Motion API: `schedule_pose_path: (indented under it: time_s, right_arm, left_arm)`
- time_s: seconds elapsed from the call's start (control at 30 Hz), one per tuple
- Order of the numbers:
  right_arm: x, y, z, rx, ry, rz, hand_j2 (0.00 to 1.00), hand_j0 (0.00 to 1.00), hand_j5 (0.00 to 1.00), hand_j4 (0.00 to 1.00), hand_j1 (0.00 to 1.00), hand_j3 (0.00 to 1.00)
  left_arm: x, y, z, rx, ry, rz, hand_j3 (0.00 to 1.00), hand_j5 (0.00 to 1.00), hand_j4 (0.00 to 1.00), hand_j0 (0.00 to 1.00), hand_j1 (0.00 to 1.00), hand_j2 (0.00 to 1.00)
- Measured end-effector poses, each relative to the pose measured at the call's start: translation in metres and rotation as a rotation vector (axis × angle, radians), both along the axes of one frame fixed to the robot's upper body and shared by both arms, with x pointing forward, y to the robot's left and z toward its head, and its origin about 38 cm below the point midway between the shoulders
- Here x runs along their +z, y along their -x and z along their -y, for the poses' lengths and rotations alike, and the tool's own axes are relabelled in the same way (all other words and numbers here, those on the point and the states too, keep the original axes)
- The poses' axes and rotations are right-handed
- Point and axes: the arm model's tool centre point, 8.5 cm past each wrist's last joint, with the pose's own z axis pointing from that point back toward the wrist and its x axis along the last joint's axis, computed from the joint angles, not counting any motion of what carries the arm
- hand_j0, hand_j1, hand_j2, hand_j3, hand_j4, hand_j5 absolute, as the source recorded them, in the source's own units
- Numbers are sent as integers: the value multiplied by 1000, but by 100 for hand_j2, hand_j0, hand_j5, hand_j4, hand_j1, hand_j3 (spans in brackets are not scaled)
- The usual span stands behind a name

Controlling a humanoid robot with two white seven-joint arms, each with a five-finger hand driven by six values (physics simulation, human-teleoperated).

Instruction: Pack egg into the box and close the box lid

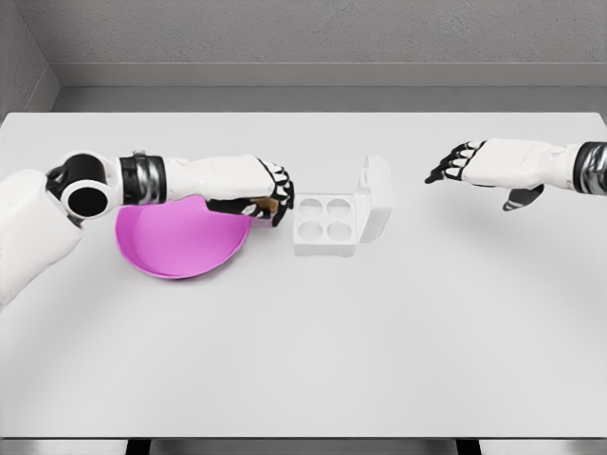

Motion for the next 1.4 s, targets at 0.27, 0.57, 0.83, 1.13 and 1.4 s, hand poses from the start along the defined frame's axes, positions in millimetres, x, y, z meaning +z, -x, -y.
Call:
schedule_pose_path:
  time_s: [0.27, 0.57, 0.83, 1.13, 1.4]
  right_arm:
    - [3, 4, -11, 35, -1, 10, 100, 100, 100, 100, 100, 100]
    - [2, 5, -12, 40, -1, 10, 100, 100, 100, 100, 100, 100]
    - [2, 4, -13, 42, -2, 9, 100, 100, 100, 100, 100, 100]
    - [1, 5, -15, 46, -2, 7, 100, 100, 100, 100, 100, 100]
    - [1, 5, -16, 49, -3, 8, 100, 100, 100, 100, 100, 100]
  left_arm:
    - [-12, 11, 50, -101, -26, 6, 31, 31, 31, 31, 31, 31]
    - [-26, 1, 49, -64, -41, -30, 31, 31, 31, 31, 31, 31]
    - [-35, -2, 53, -54, -44, -54, 41, 41, 41, 41, 41, 41]
    - [-35, -3, 53, -51, -38, -59, 62, 62, 62, 62, 62, 62]
    - [-34, -3, 55, -53, -34, -57, 66, 66, 66, 66, 66, 66]
